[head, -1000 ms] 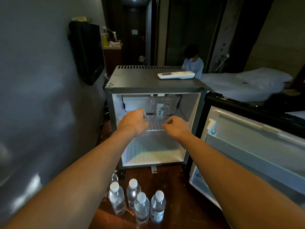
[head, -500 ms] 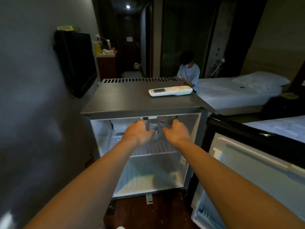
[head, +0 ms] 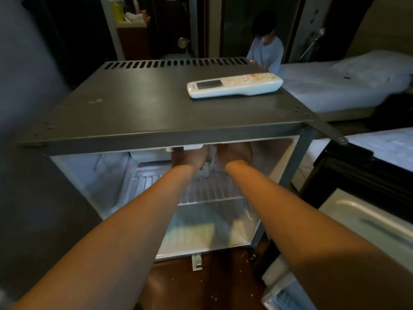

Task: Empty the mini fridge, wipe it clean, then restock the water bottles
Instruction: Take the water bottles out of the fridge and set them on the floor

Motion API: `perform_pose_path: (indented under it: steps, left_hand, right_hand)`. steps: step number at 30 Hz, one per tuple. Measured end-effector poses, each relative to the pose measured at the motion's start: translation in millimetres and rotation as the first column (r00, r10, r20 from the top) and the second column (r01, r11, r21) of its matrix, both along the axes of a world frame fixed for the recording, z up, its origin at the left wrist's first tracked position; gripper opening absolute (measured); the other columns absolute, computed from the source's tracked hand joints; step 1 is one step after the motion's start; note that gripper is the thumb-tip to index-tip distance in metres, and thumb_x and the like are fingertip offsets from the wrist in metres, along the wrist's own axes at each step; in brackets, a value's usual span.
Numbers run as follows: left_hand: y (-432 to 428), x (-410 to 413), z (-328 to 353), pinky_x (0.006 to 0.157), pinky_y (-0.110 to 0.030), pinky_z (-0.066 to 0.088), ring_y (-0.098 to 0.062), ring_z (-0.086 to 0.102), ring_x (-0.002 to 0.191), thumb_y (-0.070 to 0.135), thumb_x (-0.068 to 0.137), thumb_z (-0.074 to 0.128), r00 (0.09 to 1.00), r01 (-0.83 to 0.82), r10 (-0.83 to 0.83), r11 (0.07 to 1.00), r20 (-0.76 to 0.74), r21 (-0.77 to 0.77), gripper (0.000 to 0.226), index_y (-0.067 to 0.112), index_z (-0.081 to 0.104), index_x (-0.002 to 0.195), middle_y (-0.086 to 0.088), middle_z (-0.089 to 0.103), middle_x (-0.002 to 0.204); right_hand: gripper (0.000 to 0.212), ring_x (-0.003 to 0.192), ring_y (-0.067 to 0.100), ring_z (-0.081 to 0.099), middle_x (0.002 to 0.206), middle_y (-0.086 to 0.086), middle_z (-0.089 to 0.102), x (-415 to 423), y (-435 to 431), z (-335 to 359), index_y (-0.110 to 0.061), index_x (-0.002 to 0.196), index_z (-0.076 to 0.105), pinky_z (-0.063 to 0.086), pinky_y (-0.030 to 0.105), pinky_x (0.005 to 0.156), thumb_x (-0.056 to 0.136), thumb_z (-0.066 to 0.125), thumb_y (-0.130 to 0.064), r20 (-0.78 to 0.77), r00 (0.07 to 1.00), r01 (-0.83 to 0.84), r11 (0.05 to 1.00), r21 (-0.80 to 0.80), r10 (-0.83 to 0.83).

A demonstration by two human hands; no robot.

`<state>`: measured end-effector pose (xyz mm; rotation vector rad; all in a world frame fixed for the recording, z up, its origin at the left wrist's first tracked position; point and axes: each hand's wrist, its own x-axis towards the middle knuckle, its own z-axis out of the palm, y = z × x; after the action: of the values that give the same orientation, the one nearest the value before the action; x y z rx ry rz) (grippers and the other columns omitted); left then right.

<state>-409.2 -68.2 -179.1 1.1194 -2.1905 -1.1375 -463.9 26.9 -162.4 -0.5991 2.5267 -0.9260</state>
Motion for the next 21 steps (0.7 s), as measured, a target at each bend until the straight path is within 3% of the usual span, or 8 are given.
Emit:
perform_pose_path:
  steps: [4,7,9,12,15,18,21]
  left_hand:
    - [11,14,13,0.105,-0.035,0.036,-0.028,0.047,0.127,0.054,0.089,0.055,0.993,-0.109,0.109,0.994,0.034,-0.011,0.060,0.016,0.053,0.135,-0.008,0.048,0.144]
    - [27,41,23,0.080,-0.034,0.049,-0.029,0.061,0.099,0.060,0.082,0.061,0.994,-0.097,0.098,0.994,0.038,-0.047,0.059,0.012,0.064,0.115,-0.013,0.065,0.116]
    - [41,66,28,0.072,-0.034,0.051,-0.031,0.065,0.088,0.052,0.082,0.067,0.998,-0.030,0.022,0.986,-0.051,-0.161,0.046,0.010,0.065,0.102,-0.011,0.068,0.093]
    - [60,103,38,0.078,-0.034,0.051,-0.027,0.064,0.094,0.034,0.082,0.074,0.994,0.001,-0.031,0.962,-0.106,-0.274,0.033,0.015,0.065,0.107,-0.006,0.070,0.102]
    - [74,134,58,0.072,-0.034,0.052,-0.022,0.064,0.088,0.043,0.078,0.075,0.999,0.034,-0.042,0.948,-0.017,-0.317,0.028,0.023,0.065,0.095,0.001,0.070,0.094]
    - [87,163,79,0.054,-0.029,0.040,-0.021,0.060,0.076,0.055,0.073,0.073,0.991,0.087,-0.045,0.931,0.125,-0.354,0.038,0.020,0.057,0.073,0.002,0.064,0.076]
    - [100,189,90,0.056,-0.030,0.043,-0.021,0.061,0.073,0.055,0.071,0.074,0.986,0.123,-0.074,0.927,0.147,-0.356,0.039,0.020,0.058,0.068,0.000,0.062,0.071]
  right_hand:
    - [0.038,0.132,0.028,0.044,0.143,0.016,0.048,11,16,10,0.001,0.134,0.049,0.034,0.025,0.095,0.102,0.041,-0.018,0.116,0.993,0.042,0.997,-0.061,-0.035]
    - [0.032,0.111,0.034,0.061,0.119,0.018,0.065,29,26,26,-0.006,0.110,0.065,0.049,0.036,0.085,0.089,0.064,-0.030,-0.089,0.976,0.166,0.939,-0.300,-0.201]
    - [0.032,0.110,0.037,0.061,0.118,0.020,0.064,50,38,33,-0.005,0.112,0.063,0.050,0.039,0.087,0.088,0.066,-0.026,-0.131,0.971,0.159,0.953,-0.258,-0.198]
    - [0.024,0.106,0.037,0.062,0.112,0.018,0.066,80,62,35,-0.011,0.106,0.062,0.052,0.043,0.088,0.087,0.065,-0.026,-0.181,0.969,0.114,0.953,-0.280,-0.169]
    - [0.023,0.097,0.033,0.064,0.102,0.010,0.068,110,79,40,-0.019,0.098,0.060,0.054,0.046,0.082,0.083,0.069,-0.035,-0.225,0.961,0.083,0.946,-0.313,-0.159]
    - [0.033,0.089,0.031,0.066,0.094,0.010,0.070,137,94,43,-0.019,0.091,0.062,0.056,0.045,0.077,0.078,0.071,-0.048,-0.241,0.959,0.074,0.956,-0.284,-0.146]
    - [0.041,0.084,0.029,0.067,0.088,0.009,0.069,162,111,47,-0.019,0.083,0.061,0.058,0.043,0.072,0.074,0.071,-0.057,-0.248,0.962,0.046,0.961,-0.272,-0.116]
